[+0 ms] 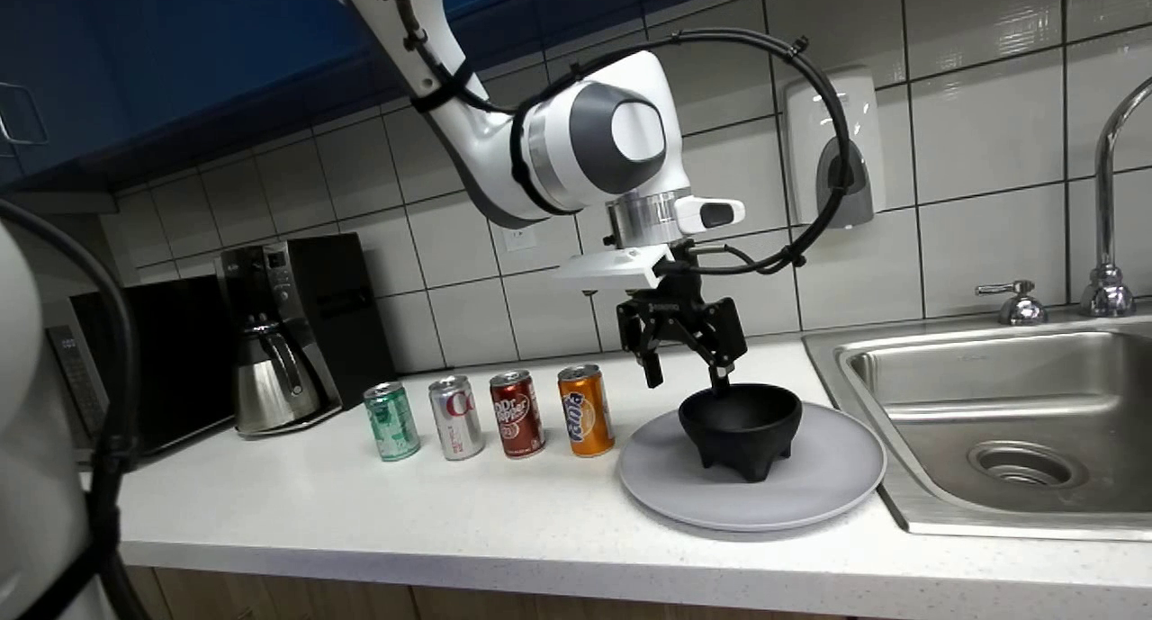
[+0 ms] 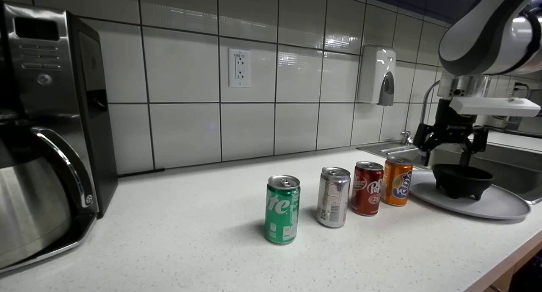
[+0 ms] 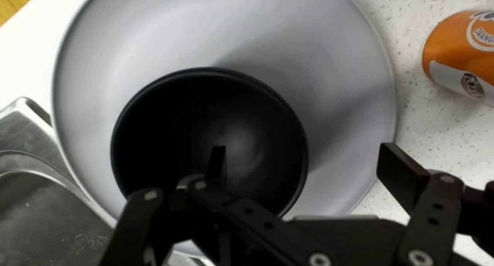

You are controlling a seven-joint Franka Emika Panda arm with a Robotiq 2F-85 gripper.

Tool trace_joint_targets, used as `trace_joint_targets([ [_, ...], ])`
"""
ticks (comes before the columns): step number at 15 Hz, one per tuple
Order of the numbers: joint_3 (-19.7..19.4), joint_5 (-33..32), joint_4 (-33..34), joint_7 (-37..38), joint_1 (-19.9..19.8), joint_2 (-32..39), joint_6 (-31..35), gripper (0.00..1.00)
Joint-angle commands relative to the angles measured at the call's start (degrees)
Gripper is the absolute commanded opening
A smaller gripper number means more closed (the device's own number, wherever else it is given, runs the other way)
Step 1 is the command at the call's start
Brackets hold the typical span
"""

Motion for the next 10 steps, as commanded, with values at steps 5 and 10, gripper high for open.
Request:
trace_joint_targets([
  [5,0.1,1.8,4.2,0.6,-0.4,5.9,0.3,1.00],
  [10,-0.1,1.7,5.1,0.8,-0.3,6.5,0.3,0.49],
])
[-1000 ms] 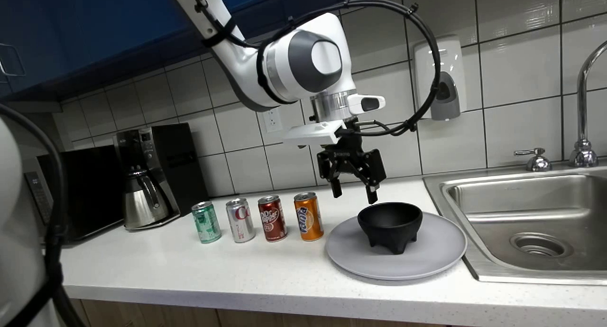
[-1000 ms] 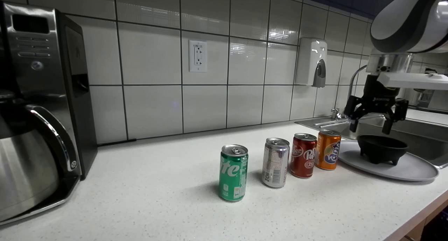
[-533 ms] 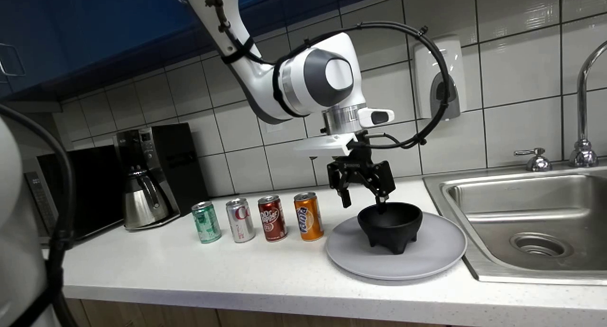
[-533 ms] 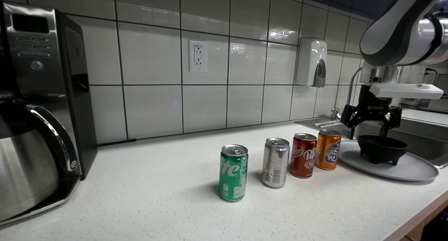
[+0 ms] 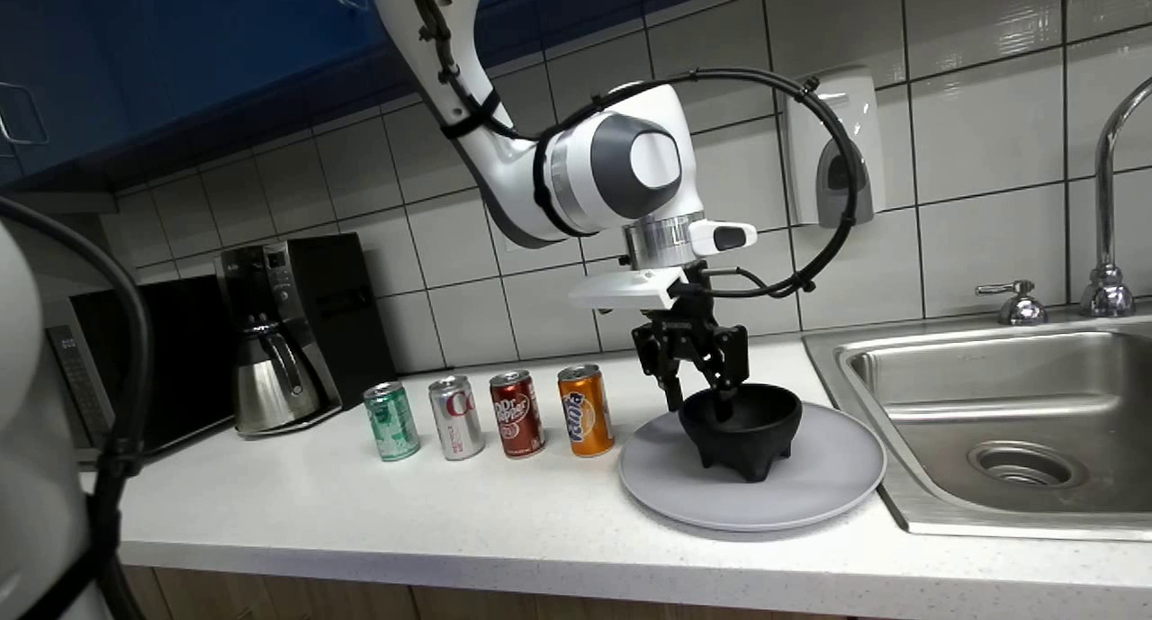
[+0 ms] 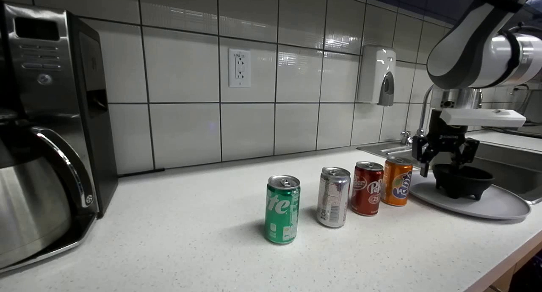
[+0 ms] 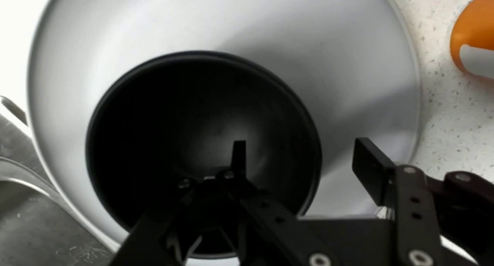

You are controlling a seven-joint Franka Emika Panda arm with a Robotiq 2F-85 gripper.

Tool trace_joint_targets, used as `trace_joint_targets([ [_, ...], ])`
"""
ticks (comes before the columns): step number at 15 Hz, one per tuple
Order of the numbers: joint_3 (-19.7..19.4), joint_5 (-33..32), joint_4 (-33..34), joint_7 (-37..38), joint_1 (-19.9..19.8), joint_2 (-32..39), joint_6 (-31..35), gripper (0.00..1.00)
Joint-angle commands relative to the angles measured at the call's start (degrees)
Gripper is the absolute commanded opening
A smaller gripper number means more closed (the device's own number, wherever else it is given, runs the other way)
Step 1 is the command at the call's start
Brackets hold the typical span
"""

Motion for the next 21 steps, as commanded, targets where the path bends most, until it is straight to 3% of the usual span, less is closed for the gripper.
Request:
trace_joint_targets([
  [1,-0.1,0.3,1.4,0.9,-0.3,0.5,-0.2,0.42],
  [6,-0.6,-0.7,0.9,1.2,-0.2,-0.7,-0.4,0.03],
  [7,-0.7,-0.8,0.8,1.2,-0.2,-0.9,-0.4,0.00],
  [14,-0.8,-3.9,0.4,1.9,0.6,-3.8,-1.1,0.02],
  [21,0.9,-7.3,5.2,1.8,3.1,-3.1,-3.4,0.02],
])
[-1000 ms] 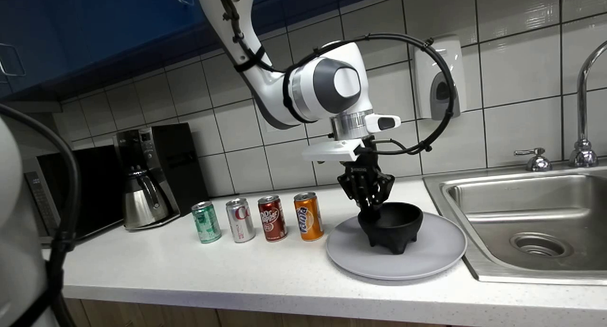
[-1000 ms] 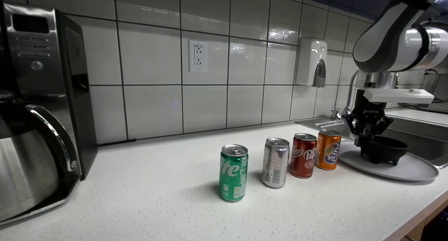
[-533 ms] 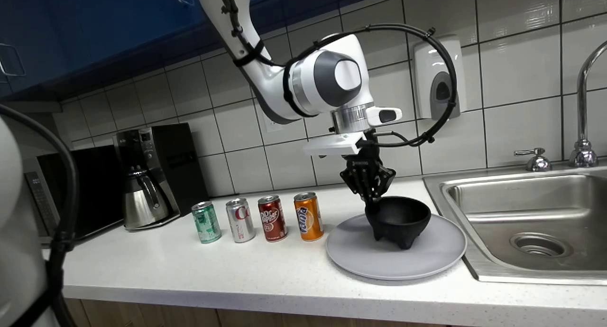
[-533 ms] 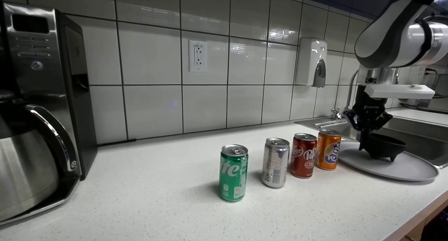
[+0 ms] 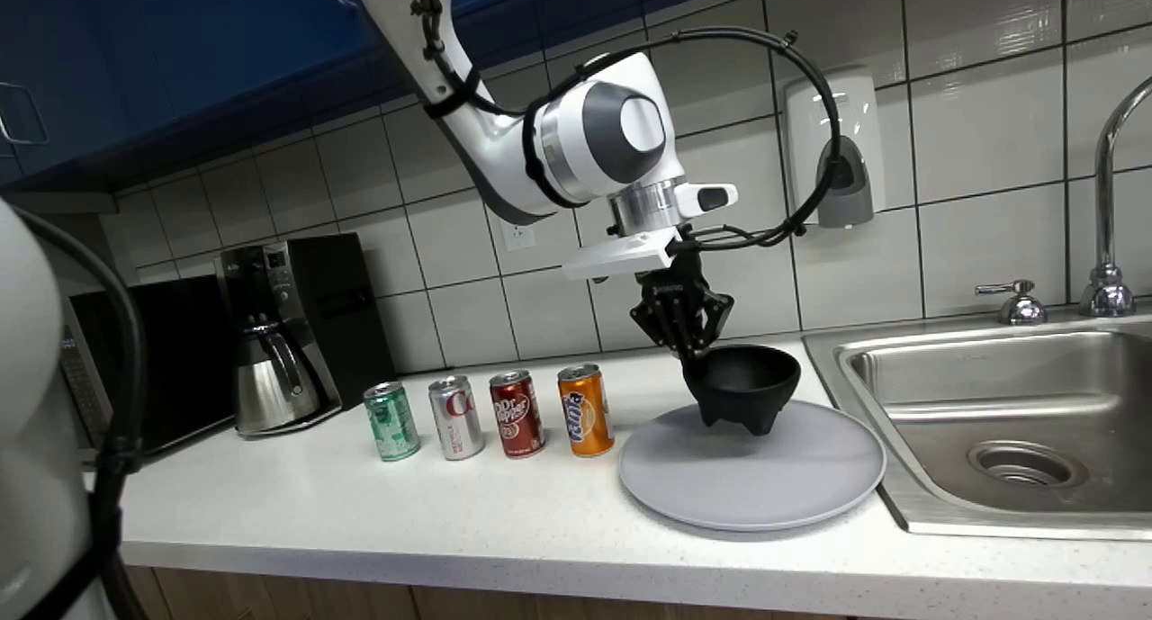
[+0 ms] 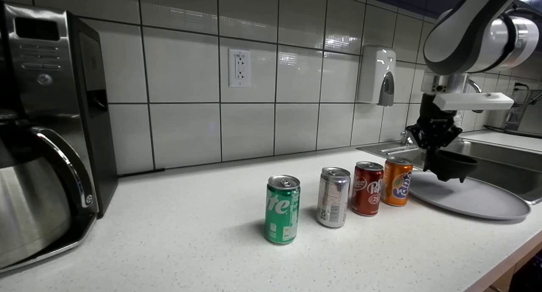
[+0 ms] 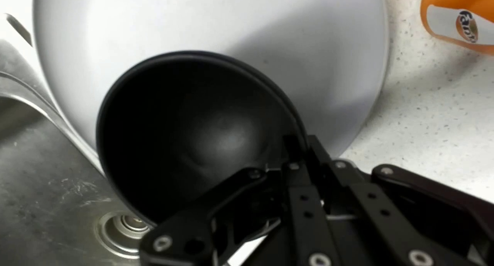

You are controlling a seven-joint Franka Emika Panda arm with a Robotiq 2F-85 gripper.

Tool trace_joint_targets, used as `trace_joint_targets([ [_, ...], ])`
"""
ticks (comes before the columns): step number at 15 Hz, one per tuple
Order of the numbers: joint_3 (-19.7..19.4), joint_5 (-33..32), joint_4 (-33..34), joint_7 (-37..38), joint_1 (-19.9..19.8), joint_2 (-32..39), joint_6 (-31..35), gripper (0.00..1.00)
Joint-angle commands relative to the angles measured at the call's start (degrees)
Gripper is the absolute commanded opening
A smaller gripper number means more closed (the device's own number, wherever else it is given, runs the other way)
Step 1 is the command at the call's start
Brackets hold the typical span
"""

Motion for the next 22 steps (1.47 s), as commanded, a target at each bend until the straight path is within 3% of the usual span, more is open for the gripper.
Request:
trace_joint_targets([
  [1,1.5,-2.6,4.0,1.6,1.3,-0.1,-3.6,0.02],
  [9,4.1,-3.0,16.7,0.2,3.7,6.5,-8.9,0.02],
  [22,5.5,-1.8,36.7,-1.2,4.5,22.0,-18.0,0.02],
])
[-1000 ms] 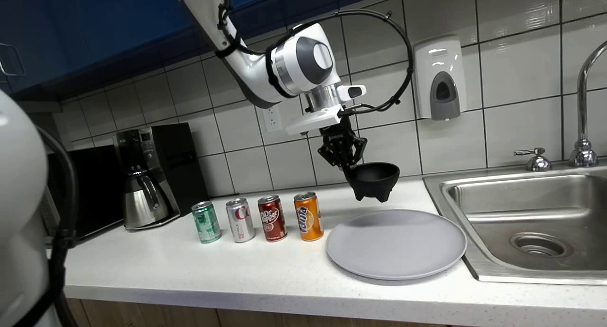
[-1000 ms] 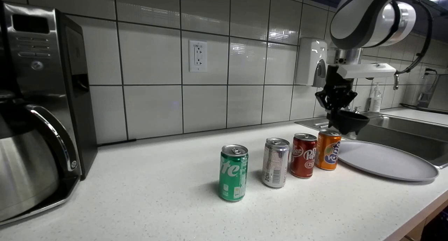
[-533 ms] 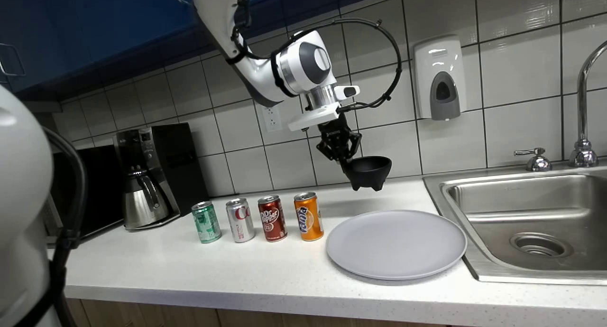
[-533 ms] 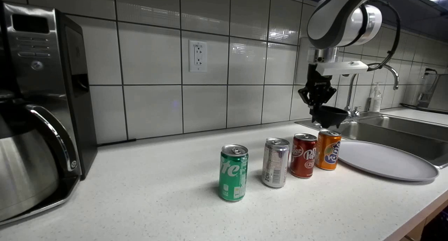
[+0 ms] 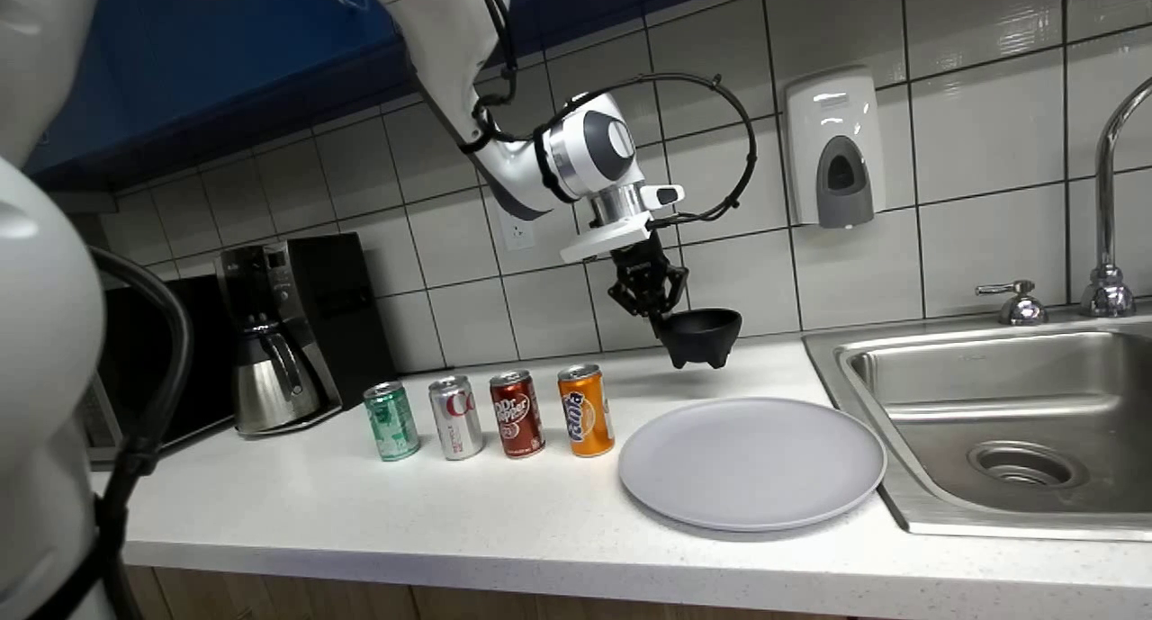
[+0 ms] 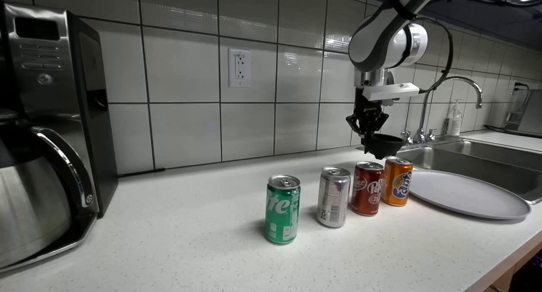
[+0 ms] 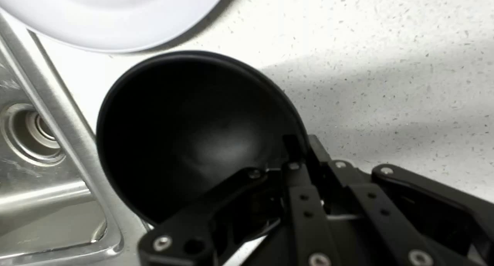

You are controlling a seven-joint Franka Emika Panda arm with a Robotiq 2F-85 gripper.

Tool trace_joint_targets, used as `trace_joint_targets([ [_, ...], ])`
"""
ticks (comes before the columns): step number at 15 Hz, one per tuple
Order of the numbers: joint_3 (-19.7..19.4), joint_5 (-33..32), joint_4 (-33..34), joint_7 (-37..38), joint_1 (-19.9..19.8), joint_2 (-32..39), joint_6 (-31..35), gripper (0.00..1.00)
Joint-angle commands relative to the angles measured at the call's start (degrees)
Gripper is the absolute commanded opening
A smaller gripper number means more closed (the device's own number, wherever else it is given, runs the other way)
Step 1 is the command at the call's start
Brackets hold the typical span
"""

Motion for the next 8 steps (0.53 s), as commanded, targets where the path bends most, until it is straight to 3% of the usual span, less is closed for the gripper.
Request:
trace_joint_targets([
  [1,0.7,0.3,6.4,-1.1,-0.4,3.6,-4.7,0.02],
  [8,1.0,0.7,10.5,-1.1,-0.5,6.1,-8.0,0.02],
])
